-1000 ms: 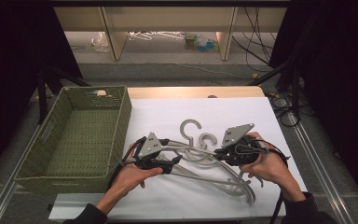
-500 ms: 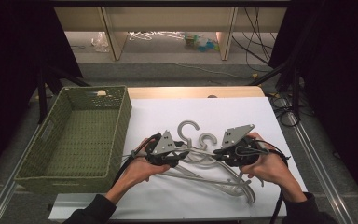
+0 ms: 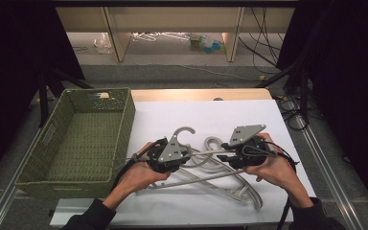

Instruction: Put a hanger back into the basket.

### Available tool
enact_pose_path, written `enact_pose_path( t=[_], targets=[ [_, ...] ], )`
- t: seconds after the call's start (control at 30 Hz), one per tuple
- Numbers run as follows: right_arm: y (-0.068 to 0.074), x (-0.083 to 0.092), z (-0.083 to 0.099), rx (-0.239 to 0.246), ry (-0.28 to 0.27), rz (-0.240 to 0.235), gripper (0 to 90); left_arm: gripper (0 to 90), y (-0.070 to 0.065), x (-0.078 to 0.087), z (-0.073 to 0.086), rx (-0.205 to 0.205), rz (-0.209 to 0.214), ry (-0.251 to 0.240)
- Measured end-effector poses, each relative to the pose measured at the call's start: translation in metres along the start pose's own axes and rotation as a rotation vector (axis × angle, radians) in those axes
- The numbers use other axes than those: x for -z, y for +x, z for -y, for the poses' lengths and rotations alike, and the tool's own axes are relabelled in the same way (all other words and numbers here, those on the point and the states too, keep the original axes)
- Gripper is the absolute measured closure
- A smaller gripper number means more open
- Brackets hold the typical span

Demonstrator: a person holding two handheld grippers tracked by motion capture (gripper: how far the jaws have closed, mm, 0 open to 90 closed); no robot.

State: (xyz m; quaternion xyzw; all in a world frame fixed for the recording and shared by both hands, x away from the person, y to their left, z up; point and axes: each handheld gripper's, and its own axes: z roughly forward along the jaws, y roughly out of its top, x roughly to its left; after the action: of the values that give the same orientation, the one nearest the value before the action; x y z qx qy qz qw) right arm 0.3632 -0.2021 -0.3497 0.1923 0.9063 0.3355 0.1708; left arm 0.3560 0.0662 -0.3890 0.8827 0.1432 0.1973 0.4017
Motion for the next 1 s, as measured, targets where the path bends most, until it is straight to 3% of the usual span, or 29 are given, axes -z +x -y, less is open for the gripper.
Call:
enact_pose_path(
  t=[0.03,0.07,0.1,0.13,0.17,0.23,0.33,0.37,0.53,0.67,0.7,0.73,0.77,0.8,0.93,1.0],
  targets=[
    [-0.001,0.002,0.0,-0.033,-0.019,0.007,49.0,79.9,0.001,0.002,0.0,0.01,-0.008,0.003],
    [-0.001,0.002,0.0,-0.033,-0.019,0.007,49.0,80.4,0.001,0.002,0.0,0.01,-0.008,0.003],
    [-0.002,0.007,-0.001,-0.115,-0.078,0.027,43.2,80.8,0.003,0.005,0.0,0.03,-0.019,-0.003],
    [-0.002,0.007,-0.001,-0.115,-0.078,0.027,43.2,80.8,0.005,0.008,0.001,0.054,-0.024,-0.009],
    [-0.005,0.012,-0.001,-0.158,-0.119,0.032,39.7,80.9,0.01,0.016,0.004,0.104,-0.036,-0.009],
    [-0.006,0.017,-0.001,-0.187,-0.167,0.051,38.1,80.8,0.012,0.019,0.005,0.112,-0.045,-0.004],
    [-0.007,0.022,0.0,-0.212,-0.196,0.035,38.7,80.8,0.021,0.028,0.009,0.187,-0.066,0.008],
    [-0.006,0.026,-0.001,-0.226,-0.214,0.055,38.0,80.6,0.027,0.033,0.01,0.222,-0.072,0.005],
    [0.0,0.028,-0.002,-0.248,-0.22,0.06,34.3,80.5,0.036,0.044,0.015,0.264,-0.108,-0.019],
    [0.01,0.018,0.01,-0.277,-0.233,0.031,33.4,80.4,0.039,0.062,0.018,0.32,-0.113,-0.049],
    [0.015,0.011,0.021,-0.278,-0.233,0.013,33.1,80.4,0.039,0.066,0.019,0.326,-0.114,-0.05],
    [0.018,0.007,0.026,-0.281,-0.23,-0.003,33.1,80.3,0.039,0.075,0.019,0.362,-0.121,-0.08],
    [0.02,0.003,0.031,-0.285,-0.227,-0.005,33.0,80.4,0.042,0.081,0.019,0.363,-0.12,-0.073],
    [0.023,-0.001,0.036,-0.291,-0.223,-0.013,32.8,80.3,0.042,0.084,0.02,0.394,-0.112,-0.096],
    [0.026,-0.011,0.044,-0.299,-0.226,-0.014,30.6,80.2,0.043,0.094,0.021,0.409,-0.112,-0.126],
    [0.026,-0.013,0.045,-0.3,-0.23,-0.01,30.3,80.2,0.043,0.101,0.02,0.389,-0.12,-0.122]
  ],
)
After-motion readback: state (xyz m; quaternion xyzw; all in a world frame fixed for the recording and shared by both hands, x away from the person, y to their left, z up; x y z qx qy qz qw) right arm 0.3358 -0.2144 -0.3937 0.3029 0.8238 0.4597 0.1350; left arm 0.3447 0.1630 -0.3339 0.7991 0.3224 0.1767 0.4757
